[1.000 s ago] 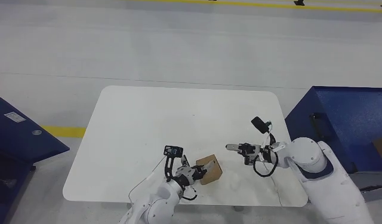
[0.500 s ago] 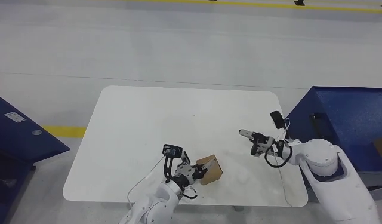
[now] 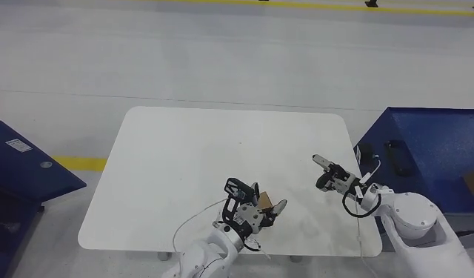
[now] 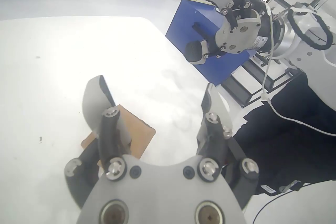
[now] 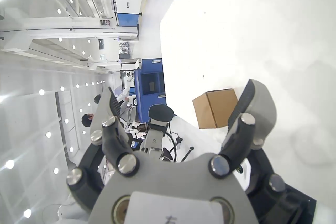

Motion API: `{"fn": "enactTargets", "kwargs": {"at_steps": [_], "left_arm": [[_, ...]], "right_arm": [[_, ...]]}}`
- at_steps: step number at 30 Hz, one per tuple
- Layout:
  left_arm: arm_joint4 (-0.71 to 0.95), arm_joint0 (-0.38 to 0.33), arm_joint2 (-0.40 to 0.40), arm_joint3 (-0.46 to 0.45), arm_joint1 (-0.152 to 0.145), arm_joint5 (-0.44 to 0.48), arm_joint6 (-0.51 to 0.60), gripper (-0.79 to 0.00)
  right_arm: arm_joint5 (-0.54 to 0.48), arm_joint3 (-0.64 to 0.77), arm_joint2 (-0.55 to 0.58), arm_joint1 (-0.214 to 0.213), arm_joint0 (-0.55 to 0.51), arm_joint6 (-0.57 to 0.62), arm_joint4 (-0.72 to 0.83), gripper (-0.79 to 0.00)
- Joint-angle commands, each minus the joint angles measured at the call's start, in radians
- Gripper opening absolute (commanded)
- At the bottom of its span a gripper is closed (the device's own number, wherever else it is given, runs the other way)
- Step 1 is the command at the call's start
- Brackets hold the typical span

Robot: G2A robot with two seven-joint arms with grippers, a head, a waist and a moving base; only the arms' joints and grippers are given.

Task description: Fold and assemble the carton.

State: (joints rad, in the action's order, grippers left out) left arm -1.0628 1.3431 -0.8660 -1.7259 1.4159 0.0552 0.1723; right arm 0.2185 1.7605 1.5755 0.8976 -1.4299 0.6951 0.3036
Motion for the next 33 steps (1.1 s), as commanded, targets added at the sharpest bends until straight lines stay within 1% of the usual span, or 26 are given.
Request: {"fn": "enactTargets", "kwargs": {"at_steps": [1,2,3,6,8,10,12,15,20,24,27,30,31,32,33], "left_arm": [[0.000,0.000,0.000,0.000,0.000,0.000,0.000,-0.785],[-0.023,-0.002,0.005,0.005,-0.001,0.011,0.012,-0.785],[-0.061,-0.010,0.011,0.013,-0.002,0.002,0.041,-0.785],[-0.140,-0.050,0.052,0.010,0.006,-0.045,0.121,-0.785],[-0.183,-0.090,0.081,0.019,0.016,-0.089,0.191,-0.785],[-0.209,-0.125,0.103,0.028,0.026,-0.132,0.247,-0.785],[-0.224,-0.146,0.117,0.039,0.033,-0.144,0.285,-0.785],[-0.233,-0.156,0.116,0.065,0.038,-0.166,0.321,-0.785],[-0.225,-0.158,0.118,0.100,0.044,-0.171,0.326,-0.785],[-0.234,-0.149,0.122,0.096,0.046,-0.146,0.308,-0.785],[-0.280,-0.137,0.124,0.076,0.039,-0.087,0.267,-0.785],[-0.379,-0.115,0.118,0.053,0.024,-0.021,0.211,-0.785],[-0.395,-0.106,0.112,0.043,0.019,0.004,0.194,-0.717],[-0.409,-0.095,0.101,0.034,0.014,0.022,0.178,0.000],[-0.425,-0.084,0.092,0.019,0.008,0.037,0.156,0.000]], "right_arm": [[0.000,0.000,0.000,0.000,0.000,0.000,0.000,0.000],[0.000,0.000,0.000,0.000,0.000,0.000,0.000,0.000],[0.000,0.000,0.000,0.000,0.000,0.000,0.000,0.000],[0.002,-0.008,-0.008,0.003,-0.004,-0.028,-0.003,0.000],[0.009,-0.013,-0.012,0.005,0.005,-0.049,0.002,0.000],[0.014,-0.013,-0.014,0.007,0.013,-0.054,0.001,0.000],[0.015,-0.013,-0.013,0.007,0.017,-0.056,0.002,0.000],[0.015,-0.013,-0.013,0.007,0.017,-0.056,0.002,0.000],[0.015,-0.013,-0.013,0.007,0.017,-0.056,0.002,0.000],[0.015,-0.013,-0.013,0.007,0.017,-0.056,0.002,0.000],[0.015,-0.013,-0.013,0.007,0.017,-0.056,0.002,0.000],[0.015,-0.013,-0.013,0.007,0.017,-0.056,0.002,0.000],[0.015,-0.013,-0.013,0.007,0.017,-0.056,0.002,0.000],[0.015,-0.013,-0.013,0.007,0.017,-0.056,0.002,0.000],[0.015,-0.013,-0.013,0.007,0.017,-0.056,0.002,0.000]]}}
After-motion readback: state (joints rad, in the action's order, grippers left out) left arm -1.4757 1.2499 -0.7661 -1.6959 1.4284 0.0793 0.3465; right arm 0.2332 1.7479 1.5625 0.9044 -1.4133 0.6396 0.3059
